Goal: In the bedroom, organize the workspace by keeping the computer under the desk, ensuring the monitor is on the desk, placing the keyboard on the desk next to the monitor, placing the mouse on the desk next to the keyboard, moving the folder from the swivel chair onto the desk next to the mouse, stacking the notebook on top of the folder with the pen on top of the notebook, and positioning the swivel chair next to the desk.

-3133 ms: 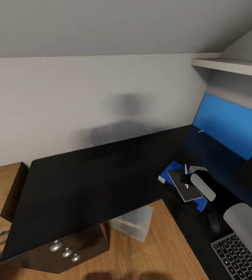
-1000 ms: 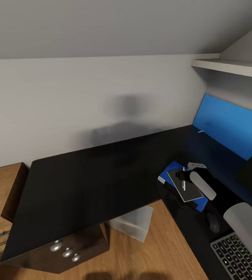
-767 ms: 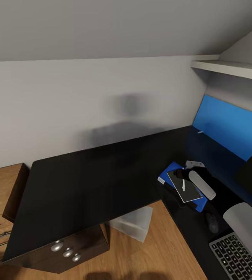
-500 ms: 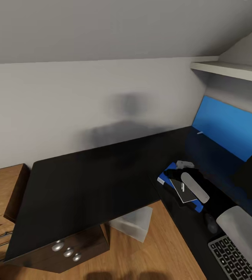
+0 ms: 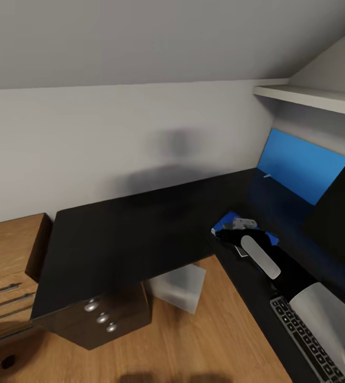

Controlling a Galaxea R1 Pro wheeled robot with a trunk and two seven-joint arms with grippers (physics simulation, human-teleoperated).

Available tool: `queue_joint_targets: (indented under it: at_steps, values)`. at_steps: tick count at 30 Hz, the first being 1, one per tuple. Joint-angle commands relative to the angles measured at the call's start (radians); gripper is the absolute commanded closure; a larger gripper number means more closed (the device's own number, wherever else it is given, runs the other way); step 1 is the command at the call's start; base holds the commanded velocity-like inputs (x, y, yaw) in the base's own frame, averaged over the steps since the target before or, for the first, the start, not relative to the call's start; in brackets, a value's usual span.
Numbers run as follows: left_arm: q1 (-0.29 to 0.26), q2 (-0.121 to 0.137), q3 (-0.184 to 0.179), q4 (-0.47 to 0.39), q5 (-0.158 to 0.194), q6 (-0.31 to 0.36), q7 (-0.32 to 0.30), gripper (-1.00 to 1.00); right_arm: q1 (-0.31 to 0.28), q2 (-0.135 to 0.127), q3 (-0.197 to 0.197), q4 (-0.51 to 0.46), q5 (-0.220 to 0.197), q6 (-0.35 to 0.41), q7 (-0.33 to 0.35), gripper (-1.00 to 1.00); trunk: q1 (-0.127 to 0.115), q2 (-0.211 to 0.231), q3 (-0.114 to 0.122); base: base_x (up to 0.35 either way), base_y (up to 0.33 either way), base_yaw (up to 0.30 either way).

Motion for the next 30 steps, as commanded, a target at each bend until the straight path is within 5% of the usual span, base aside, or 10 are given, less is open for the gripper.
queue_joint_targets:
  at_steps: [1,4,11,23,27,30]
  values:
    - [-0.001,0.003,-0.006,0.000,0.009,-0.004,0.005,-1.00,0.005,0.000,0.004,-0.003,-0.013,-0.002,-0.008,-1.00,-0.004,0.006,0.002,-0.336,0.000,0.000]
    - [-0.001,0.004,0.000,0.000,0.009,-0.004,0.005,-1.00,0.005,0.001,0.005,-0.003,-0.013,-0.002,-0.008,-1.00,-0.016,0.027,0.011,-0.336,0.000,0.000]
    - [-0.001,0.005,0.021,0.000,0.010,-0.003,0.004,-1.00,0.016,0.051,0.017,0.001,-0.004,-0.003,-0.016,-1.00,-0.043,0.076,0.033,-0.336,0.000,0.122]
    - [-0.001,0.027,0.037,0.001,0.011,0.008,-0.012,-1.00,0.019,0.061,0.076,0.000,0.000,-0.005,-0.038,-1.00,-0.089,0.160,0.071,-0.336,0.000,0.257]
    - [-0.001,0.059,0.067,0.000,0.049,0.040,-0.118,-1.00,0.020,0.061,0.077,0.000,0.000,-0.005,-0.038,-1.00,-0.104,0.188,0.084,-0.283,0.000,0.269]
    - [-0.001,0.084,0.079,-0.004,0.105,0.150,-0.225,-1.00,0.020,0.061,0.078,0.001,0.000,-0.005,-0.038,-1.00,-0.115,0.209,0.093,-0.234,0.000,0.269]
